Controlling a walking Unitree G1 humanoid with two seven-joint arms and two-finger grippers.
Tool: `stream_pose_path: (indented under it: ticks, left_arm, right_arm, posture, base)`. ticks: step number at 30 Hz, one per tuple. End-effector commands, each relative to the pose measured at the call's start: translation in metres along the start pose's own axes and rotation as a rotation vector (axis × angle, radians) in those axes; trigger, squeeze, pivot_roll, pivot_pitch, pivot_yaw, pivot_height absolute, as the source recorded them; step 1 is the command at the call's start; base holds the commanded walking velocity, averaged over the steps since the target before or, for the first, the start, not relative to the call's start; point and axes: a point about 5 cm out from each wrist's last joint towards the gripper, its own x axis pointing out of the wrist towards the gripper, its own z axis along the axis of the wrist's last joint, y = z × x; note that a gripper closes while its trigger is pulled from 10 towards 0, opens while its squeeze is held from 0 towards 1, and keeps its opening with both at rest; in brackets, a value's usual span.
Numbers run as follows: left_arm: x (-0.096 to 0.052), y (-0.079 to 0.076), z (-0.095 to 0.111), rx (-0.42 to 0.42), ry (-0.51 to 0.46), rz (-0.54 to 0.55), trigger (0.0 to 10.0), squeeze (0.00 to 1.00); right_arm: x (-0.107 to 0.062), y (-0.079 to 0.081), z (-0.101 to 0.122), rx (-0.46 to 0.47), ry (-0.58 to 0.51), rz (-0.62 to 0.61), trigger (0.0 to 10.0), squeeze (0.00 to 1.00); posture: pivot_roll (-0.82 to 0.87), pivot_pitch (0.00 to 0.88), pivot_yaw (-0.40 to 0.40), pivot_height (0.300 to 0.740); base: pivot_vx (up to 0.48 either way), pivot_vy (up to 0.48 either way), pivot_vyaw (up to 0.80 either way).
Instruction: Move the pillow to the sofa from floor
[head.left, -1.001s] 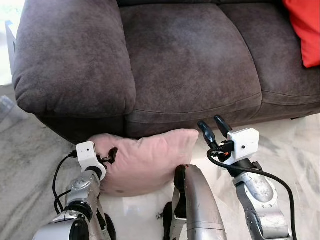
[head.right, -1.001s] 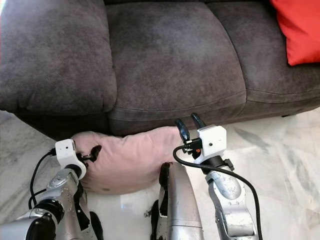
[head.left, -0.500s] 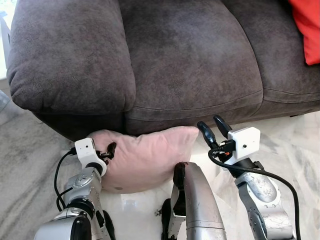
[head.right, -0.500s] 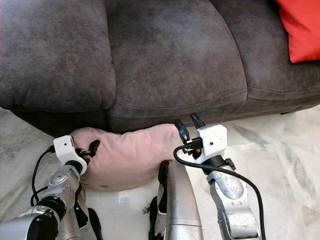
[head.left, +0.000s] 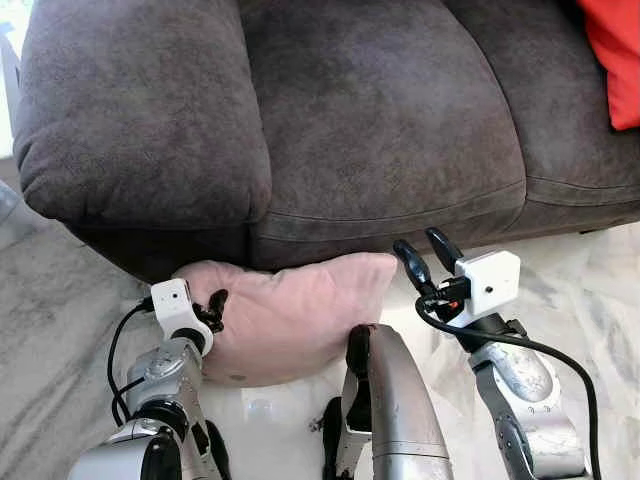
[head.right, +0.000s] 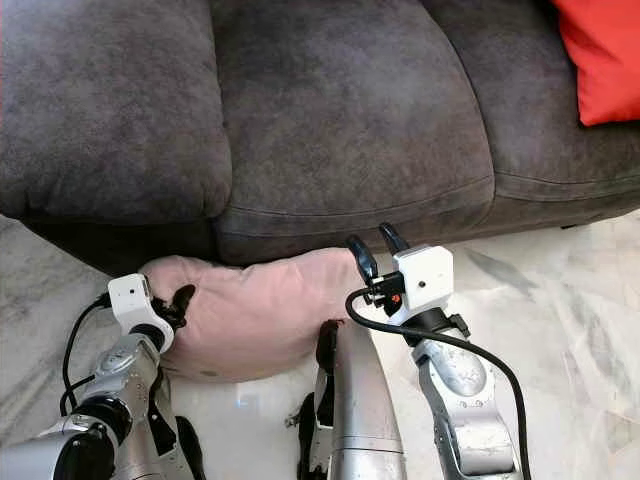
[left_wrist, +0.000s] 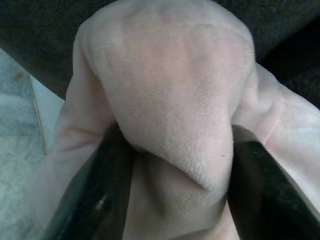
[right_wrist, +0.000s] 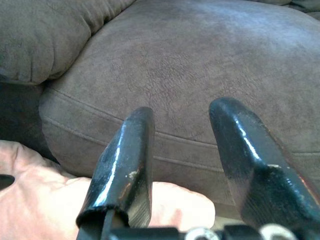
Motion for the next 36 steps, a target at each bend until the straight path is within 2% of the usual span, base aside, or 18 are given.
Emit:
stream_pose_path:
  ticks: [1, 8, 18, 23, 24, 25, 26, 30, 36]
  left_arm:
    - [-0.007, 0.000, -0.018, 0.022, 0.063, -0.011, 0.0, 0.00]
    - [-0.008, -0.003, -0.019, 0.079, 0.057, -0.035, 0.0, 0.00]
    - [-0.012, 0.000, -0.023, 0.094, 0.049, -0.011, 0.0, 0.00]
    - [-0.011, -0.002, -0.018, 0.133, 0.005, -0.001, 0.0, 0.00]
    - [-0.010, -0.005, -0.016, 0.156, -0.013, -0.012, 7.5, 0.00]
    - [-0.010, -0.005, -0.016, 0.156, -0.013, -0.012, 7.5, 0.00]
    - [-0.010, -0.008, -0.012, 0.141, -0.052, -0.033, 10.0, 0.00]
    - [-0.013, -0.010, -0.004, 0.144, -0.134, -0.041, 10.0, 0.00]
    - [-0.016, -0.010, -0.001, 0.175, -0.174, -0.051, 10.0, 0.00]
  right_arm:
    - [-0.004, -0.001, -0.005, 0.002, 0.025, -0.009, 10.0, 0.00]
    - [-0.003, 0.000, -0.008, 0.007, 0.029, -0.013, 10.0, 0.00]
    - [0.001, 0.003, -0.012, 0.018, 0.031, -0.023, 10.0, 0.00]
    - [0.002, 0.003, -0.019, 0.024, 0.042, -0.035, 10.0, 0.00]
    - [0.002, 0.003, -0.022, 0.025, 0.055, -0.041, 10.0, 0.00]
    - [0.002, 0.003, -0.022, 0.025, 0.055, -0.041, 10.0, 0.00]
    - [0.003, 0.001, -0.025, 0.032, 0.063, -0.065, 10.0, 0.00]
    - [0.005, -0.003, -0.033, 0.063, 0.075, -0.118, 10.0, 0.00]
    - [0.009, -0.004, -0.042, 0.091, 0.080, -0.145, 10.0, 0.00]
  posture:
    - [-0.12, 0.349, -0.180, 0.470]
    - [-0.11, 0.344, -0.170, 0.470]
    - [-0.09, 0.324, -0.149, 0.470]
    - [-0.08, 0.307, -0.136, 0.470]
    - [-0.07, 0.299, -0.130, 0.470]
    - [-0.07, 0.299, -0.130, 0.470]
    - [-0.06, 0.291, -0.123, 0.470]
    - [-0.05, 0.263, -0.106, 0.470]
    - [-0.01, 0.231, -0.084, 0.470]
  base:
    - [0.000, 0.000, 0.00]
    - [0.000, 0.000, 0.00]
    - [0.000, 0.000, 0.00]
    - [0.000, 0.000, 0.00]
    - [0.000, 0.000, 0.00]
    - [0.000, 0.000, 0.00]
    - [0.000, 0.000, 0.00]
    - [0.000, 0.000, 0.00]
    - [0.000, 0.000, 0.00]
